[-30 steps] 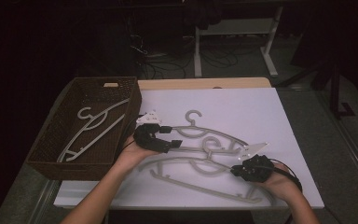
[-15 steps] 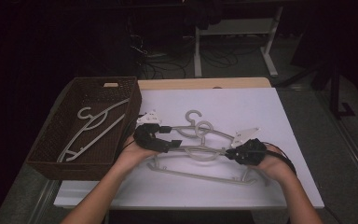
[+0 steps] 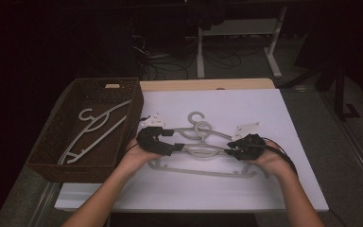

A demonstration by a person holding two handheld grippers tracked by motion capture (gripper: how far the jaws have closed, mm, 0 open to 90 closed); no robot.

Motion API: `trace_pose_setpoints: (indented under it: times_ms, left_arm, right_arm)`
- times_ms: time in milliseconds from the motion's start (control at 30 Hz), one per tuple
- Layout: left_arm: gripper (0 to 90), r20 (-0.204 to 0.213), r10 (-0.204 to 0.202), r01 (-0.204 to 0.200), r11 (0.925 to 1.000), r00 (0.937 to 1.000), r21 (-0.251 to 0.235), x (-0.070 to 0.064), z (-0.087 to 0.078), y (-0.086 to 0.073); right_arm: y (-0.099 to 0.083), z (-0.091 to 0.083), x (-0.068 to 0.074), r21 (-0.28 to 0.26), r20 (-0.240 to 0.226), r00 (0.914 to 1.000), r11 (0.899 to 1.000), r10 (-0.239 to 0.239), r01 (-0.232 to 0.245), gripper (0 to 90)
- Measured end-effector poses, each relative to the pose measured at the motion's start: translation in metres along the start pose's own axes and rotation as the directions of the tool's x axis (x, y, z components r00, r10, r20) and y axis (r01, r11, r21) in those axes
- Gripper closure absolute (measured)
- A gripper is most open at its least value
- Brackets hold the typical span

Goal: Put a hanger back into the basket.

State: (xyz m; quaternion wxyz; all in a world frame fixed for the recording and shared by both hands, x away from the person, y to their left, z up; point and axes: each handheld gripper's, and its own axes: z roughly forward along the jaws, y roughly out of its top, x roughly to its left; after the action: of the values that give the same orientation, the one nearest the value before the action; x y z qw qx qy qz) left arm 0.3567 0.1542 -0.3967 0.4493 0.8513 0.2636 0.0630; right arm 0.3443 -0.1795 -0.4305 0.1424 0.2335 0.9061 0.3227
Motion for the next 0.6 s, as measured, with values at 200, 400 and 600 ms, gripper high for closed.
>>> trace_pose_setpoints:
  times_ms: [200, 400, 600]
  left_arm:
    - [28.1, -0.012, -0.001, 0.001, 0.9999, 0.9999, 0.012, 0.002, 0.004, -0.002]
    - [28.2, -0.021, 0.001, 0.0, 0.9996, 0.9998, 0.026, 0.003, 0.008, -0.005]
    - [28.3, -0.026, -0.003, 0.004, 0.9991, 0.9997, 0.041, 0.005, 0.012, -0.008]
  right_arm:
    - [-0.002, -0.014, 0.019, -0.048, -0.091, 0.9924, 0.995, 0.083, -0.088, 82.7]
    - [-0.006, -0.014, 0.044, -0.047, -0.143, 0.9859, 0.994, 0.086, -0.094, 88.6]
    - [-0.008, -0.008, 0.056, -0.016, -0.172, 0.9824, 0.997, 0.072, -0.076, 88.8]
